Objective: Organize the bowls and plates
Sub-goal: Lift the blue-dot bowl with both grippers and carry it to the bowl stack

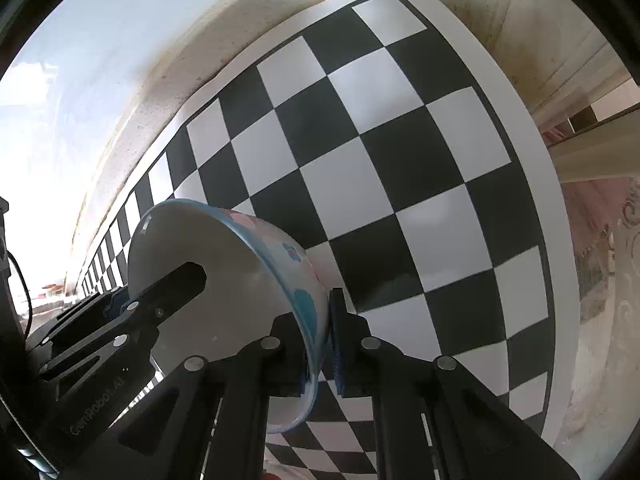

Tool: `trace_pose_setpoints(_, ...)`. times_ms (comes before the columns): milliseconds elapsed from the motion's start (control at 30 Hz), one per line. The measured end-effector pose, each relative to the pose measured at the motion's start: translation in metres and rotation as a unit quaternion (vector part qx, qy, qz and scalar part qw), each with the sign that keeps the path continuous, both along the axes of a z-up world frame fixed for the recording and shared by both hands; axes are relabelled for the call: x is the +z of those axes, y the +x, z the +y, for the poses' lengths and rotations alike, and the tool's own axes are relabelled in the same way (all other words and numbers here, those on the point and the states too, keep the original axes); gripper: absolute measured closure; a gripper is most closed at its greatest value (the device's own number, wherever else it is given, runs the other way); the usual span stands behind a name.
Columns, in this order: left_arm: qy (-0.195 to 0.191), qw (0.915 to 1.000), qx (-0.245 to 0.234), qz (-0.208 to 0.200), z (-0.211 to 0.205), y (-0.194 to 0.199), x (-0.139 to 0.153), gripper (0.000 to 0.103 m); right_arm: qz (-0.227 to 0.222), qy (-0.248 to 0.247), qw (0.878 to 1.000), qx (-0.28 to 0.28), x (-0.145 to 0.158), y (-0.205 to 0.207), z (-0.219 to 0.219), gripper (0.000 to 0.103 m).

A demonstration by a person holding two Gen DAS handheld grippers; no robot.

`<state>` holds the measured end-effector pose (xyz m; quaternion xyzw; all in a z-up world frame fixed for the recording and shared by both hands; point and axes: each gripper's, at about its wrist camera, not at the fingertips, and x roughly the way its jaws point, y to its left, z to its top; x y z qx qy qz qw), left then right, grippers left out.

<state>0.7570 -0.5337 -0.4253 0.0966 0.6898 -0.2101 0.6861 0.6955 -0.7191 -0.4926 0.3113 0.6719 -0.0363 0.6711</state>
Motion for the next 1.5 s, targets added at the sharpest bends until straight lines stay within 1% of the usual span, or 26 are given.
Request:
trace_pose_setpoints(167,-0.005,1.0000,0.006,-0.005,0.004,-0.013,0.012,0.084,-0.004,-0.001,1.000,0.009,0.013,-0.004,0.002,0.092)
trace_pose_setpoints(467,-0.018,0.9996,0.006,-0.023,0.020,-0.045,0.057,0.084,-0.019,-0.002,1.000,0.025,0.053,-0.033,0.015,0.092)
trace_pose_setpoints(600,-0.015,0.9994,-0.008,-0.031,0.030,-0.072,0.075,0.084,-0.024,-0.003,0.999,0.028,0.071,-0.058,0.029,0.092)
trace_pose_setpoints(633,-0.016,0.9993,-0.010,-0.031,0.029,-0.073,0.078,0.084,-0.025,-0.003,0.999,0.027,0.075,-0.065,0.032,0.092)
trace_pose_setpoints(833,-0.039,0.9987,-0.015,-0.030,0.054,-0.105,0.102,0.084,-0.031,-0.006,0.999,0.029,0.095,-0.102,0.049,0.092)
trace_pose_setpoints(1000,-0.043,0.9982,-0.020,-0.036,0.070,-0.134,0.112,0.084,-0.040,-0.009,0.999,0.033,0.112,-0.138,0.063,0.092)
trace_pose_setpoints(1133,-0.042,0.9981,-0.023,-0.038,0.085,-0.158,0.116,0.084,-0.041,-0.009,0.998,0.038,0.116,-0.162,0.080,0.092)
trace_pose_setpoints(1333,-0.035,0.9984,-0.022,-0.038,0.104,-0.184,0.113,0.084,-0.036,-0.005,0.998,0.049,0.111,-0.194,0.110,0.092)
trace_pose_setpoints(1500,-0.026,0.9991,-0.017,-0.029,0.117,-0.192,0.104,0.084,-0.027,-0.001,0.998,0.054,0.099,-0.204,0.128,0.092)
